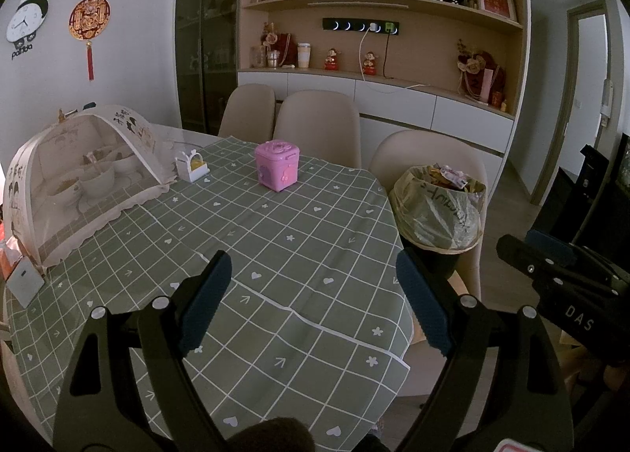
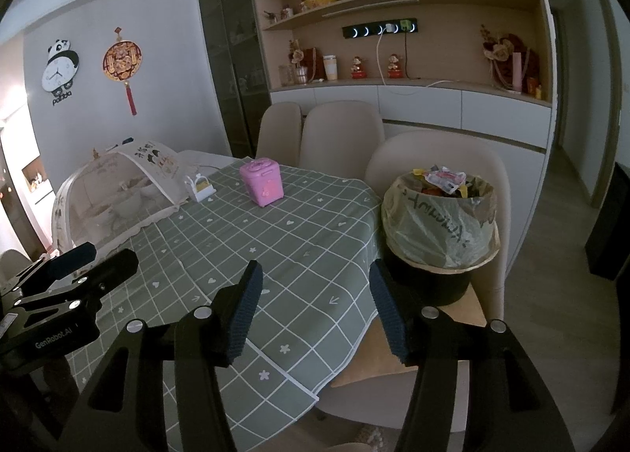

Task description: Collect trash

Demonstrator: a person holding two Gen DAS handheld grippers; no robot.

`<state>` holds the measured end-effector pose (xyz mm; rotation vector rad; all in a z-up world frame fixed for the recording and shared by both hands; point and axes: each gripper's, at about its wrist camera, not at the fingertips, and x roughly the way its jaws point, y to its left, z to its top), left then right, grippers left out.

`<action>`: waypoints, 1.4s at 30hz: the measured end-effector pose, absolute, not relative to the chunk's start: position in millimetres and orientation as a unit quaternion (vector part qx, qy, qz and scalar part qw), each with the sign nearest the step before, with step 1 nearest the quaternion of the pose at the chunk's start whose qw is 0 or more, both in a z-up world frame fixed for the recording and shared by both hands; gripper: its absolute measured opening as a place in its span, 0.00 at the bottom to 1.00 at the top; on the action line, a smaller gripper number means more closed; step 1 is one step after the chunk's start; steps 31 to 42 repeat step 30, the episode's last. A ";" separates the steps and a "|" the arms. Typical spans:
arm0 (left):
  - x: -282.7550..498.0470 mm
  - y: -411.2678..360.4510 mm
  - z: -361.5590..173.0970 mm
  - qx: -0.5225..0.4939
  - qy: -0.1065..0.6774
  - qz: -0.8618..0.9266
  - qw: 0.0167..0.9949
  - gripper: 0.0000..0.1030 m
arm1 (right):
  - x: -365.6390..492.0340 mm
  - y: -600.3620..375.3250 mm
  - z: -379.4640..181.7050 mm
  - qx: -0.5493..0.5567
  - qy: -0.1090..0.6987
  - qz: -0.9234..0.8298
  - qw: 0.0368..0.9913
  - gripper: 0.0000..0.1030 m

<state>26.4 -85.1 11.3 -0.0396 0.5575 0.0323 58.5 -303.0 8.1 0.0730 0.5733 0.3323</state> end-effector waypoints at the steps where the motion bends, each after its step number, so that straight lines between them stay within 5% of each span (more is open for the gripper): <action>1: 26.5 -85.3 11.2 -0.019 0.275 0.016 0.961 0.79 | 58.4 -302.8 8.3 0.036 0.281 0.163 0.945 0.52; 42: 65.0 -20.2 -44.3 -0.081 0.372 0.082 0.921 0.78 | 92.0 -265.4 -8.0 0.018 0.317 0.170 0.933 0.56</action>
